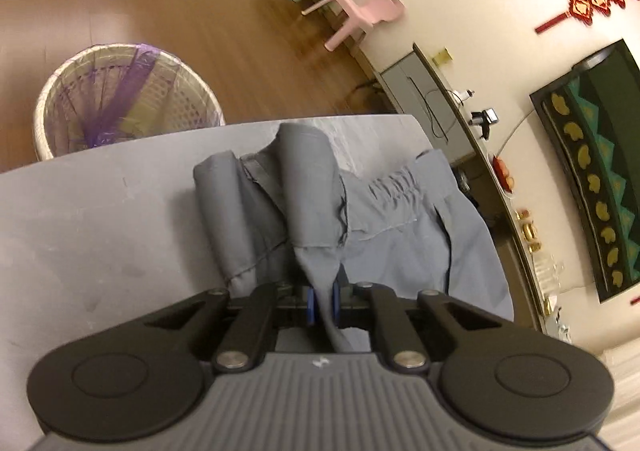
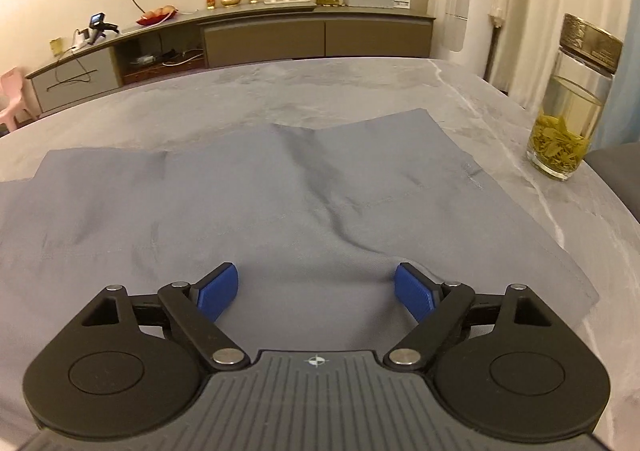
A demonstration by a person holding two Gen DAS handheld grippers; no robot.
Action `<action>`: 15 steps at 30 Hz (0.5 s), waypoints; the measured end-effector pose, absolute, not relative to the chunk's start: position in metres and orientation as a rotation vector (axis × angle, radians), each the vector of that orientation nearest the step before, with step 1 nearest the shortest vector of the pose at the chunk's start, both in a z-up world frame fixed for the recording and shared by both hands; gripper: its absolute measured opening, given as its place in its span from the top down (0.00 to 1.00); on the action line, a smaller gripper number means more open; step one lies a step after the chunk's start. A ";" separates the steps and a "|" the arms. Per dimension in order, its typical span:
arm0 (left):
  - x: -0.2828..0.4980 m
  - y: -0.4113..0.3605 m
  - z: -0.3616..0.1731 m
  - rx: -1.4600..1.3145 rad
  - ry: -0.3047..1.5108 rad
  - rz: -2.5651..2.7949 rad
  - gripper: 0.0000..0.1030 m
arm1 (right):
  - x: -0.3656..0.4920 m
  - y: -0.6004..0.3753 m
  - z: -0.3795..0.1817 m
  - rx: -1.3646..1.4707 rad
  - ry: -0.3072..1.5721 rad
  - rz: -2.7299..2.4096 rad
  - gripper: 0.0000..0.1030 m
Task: Fold clothes
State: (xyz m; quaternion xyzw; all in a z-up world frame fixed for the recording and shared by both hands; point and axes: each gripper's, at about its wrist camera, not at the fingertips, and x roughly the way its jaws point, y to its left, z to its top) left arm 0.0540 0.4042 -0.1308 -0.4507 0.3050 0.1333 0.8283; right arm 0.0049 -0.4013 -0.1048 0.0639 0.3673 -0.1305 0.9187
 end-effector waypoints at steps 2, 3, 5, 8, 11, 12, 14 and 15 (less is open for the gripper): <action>0.057 0.395 -0.124 -0.885 0.658 0.264 0.89 | -0.006 -0.406 -0.100 0.131 0.764 -0.264 0.15; 0.057 0.393 -0.120 -0.875 0.654 0.245 0.84 | -0.009 -0.409 -0.100 0.132 0.772 -0.265 0.15; 0.061 0.390 -0.110 -0.874 0.622 0.236 0.61 | -0.019 -0.406 -0.091 0.118 0.749 -0.249 0.15; 0.068 0.380 -0.100 -0.820 0.598 0.269 0.38 | -0.036 -0.383 -0.074 0.083 0.662 -0.139 0.15; 0.068 0.377 -0.103 -0.770 0.614 0.272 0.97 | -0.039 -0.350 -0.072 0.051 0.640 0.077 0.15; 0.064 0.381 -0.106 -0.797 0.618 0.259 0.98 | -0.040 -0.340 -0.074 0.027 0.649 0.126 0.15; 0.052 0.399 -0.122 -0.954 0.636 0.243 0.98 | -0.041 -0.323 -0.080 -0.027 0.669 0.212 0.15; 0.047 0.408 -0.132 -1.029 0.654 0.246 0.98 | -0.040 -0.318 -0.083 -0.043 0.691 0.242 0.15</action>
